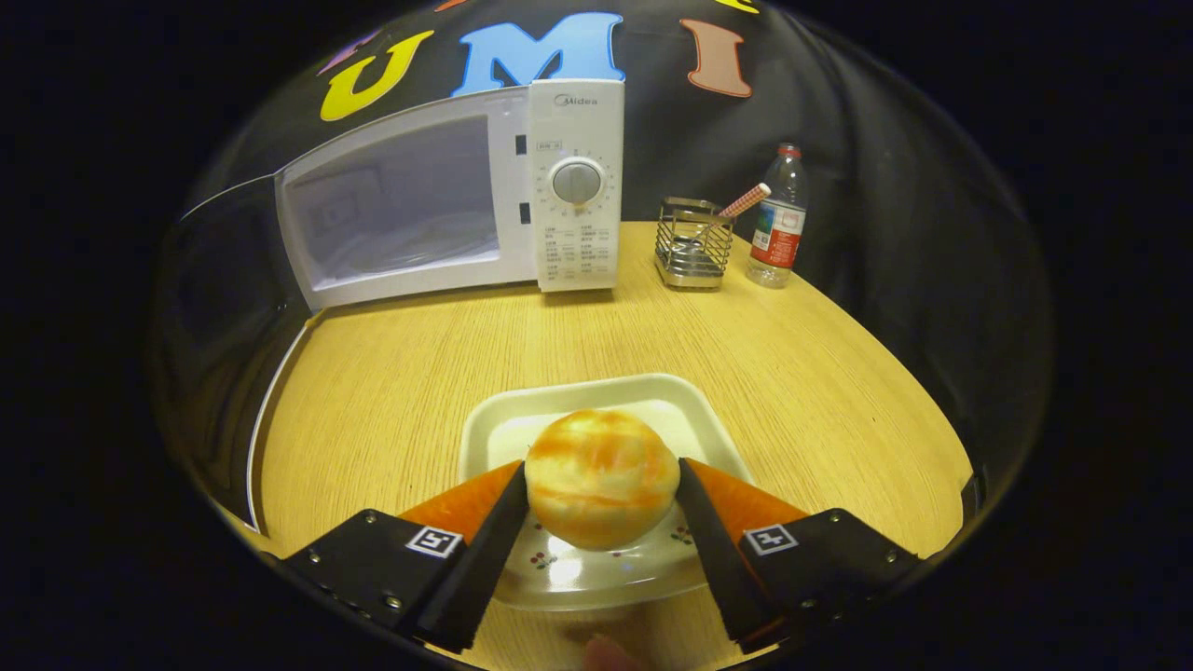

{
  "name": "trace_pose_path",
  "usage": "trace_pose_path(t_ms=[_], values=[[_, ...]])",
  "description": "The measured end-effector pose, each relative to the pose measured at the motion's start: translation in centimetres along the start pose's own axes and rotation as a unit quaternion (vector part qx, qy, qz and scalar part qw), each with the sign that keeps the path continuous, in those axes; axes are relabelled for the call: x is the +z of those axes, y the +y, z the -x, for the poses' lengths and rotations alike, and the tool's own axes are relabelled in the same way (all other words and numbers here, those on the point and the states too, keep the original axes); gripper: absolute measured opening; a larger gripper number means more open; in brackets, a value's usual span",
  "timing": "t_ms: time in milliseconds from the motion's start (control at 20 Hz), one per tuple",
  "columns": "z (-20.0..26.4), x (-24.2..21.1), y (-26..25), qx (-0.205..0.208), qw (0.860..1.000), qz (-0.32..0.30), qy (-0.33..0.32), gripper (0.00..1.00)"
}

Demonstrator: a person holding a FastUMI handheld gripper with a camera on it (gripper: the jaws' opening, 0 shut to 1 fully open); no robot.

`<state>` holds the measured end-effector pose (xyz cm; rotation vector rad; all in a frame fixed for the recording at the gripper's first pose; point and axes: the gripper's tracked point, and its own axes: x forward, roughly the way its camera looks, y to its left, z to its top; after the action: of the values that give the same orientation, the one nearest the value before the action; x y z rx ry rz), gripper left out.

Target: Open the microwave, put the food inside, and close the microwave door.

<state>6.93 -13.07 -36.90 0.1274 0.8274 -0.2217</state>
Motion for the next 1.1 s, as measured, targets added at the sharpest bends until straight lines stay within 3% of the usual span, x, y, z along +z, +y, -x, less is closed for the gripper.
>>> trace_pose_path(t_ms=[200,700,1100], values=[[0.7,0.0,1.5,0.027,0.999,-0.01,-0.027,0.75],[6.3,5.0,10.8,0.15,0.977,-0.008,-0.154,0.74],[5.8,8.9,18.6,0.23,0.957,-0.074,-0.157,0.74]])
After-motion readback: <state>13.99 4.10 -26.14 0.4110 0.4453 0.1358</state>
